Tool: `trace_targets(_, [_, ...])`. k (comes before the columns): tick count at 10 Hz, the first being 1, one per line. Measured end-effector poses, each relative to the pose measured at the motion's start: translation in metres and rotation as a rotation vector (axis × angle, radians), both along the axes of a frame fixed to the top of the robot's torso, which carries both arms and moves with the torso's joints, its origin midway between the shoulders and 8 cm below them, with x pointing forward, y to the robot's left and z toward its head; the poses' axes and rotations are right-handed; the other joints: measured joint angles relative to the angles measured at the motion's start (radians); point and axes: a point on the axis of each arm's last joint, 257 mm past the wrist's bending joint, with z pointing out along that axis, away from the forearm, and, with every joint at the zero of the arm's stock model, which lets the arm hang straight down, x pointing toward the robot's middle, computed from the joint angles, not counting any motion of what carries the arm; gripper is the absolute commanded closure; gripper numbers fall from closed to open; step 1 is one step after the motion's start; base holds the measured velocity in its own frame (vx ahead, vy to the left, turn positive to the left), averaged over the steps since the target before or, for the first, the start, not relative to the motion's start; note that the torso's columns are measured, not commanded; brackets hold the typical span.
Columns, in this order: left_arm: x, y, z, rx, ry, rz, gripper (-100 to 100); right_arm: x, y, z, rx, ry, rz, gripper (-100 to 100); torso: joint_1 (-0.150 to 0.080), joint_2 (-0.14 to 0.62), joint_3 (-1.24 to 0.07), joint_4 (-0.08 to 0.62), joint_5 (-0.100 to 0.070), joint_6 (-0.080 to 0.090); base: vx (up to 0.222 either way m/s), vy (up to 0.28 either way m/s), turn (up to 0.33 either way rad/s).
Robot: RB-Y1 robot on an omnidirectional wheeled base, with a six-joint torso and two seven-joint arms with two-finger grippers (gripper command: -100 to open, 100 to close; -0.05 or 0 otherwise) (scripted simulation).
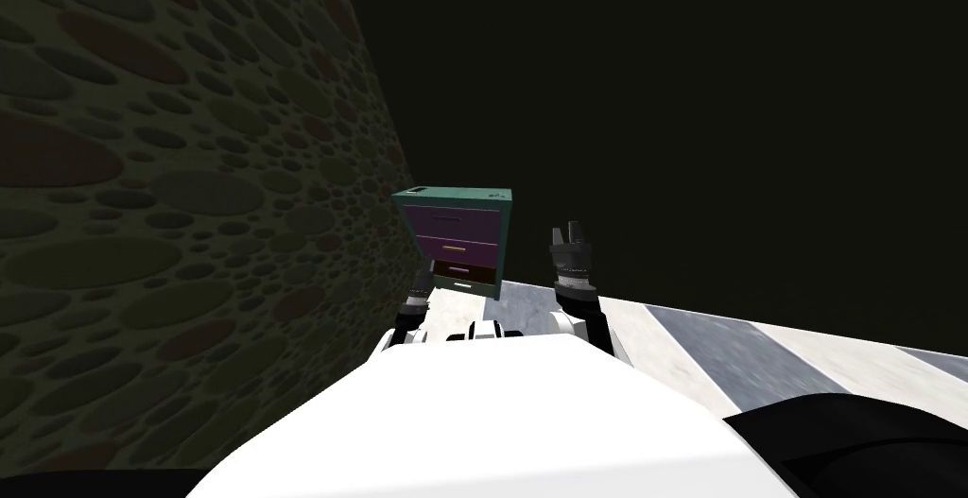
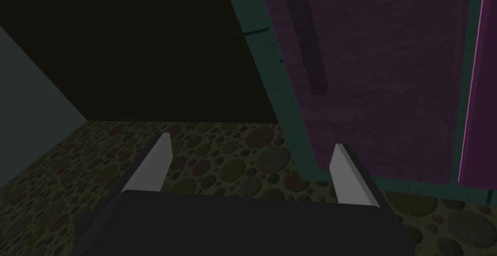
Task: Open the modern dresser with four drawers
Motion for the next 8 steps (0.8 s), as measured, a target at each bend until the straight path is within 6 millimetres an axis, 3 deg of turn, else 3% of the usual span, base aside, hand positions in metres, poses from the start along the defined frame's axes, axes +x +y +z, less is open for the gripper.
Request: trace_targets(8, [0.004,0.000,-0.062,0.000,0.094,-0.005,-100,0.000,0.000,0.000,0.000,0.000,0.000,0,0.001,0.000,0.000,0.000,0.000,0.000,0.074,-0.005,-0.028])
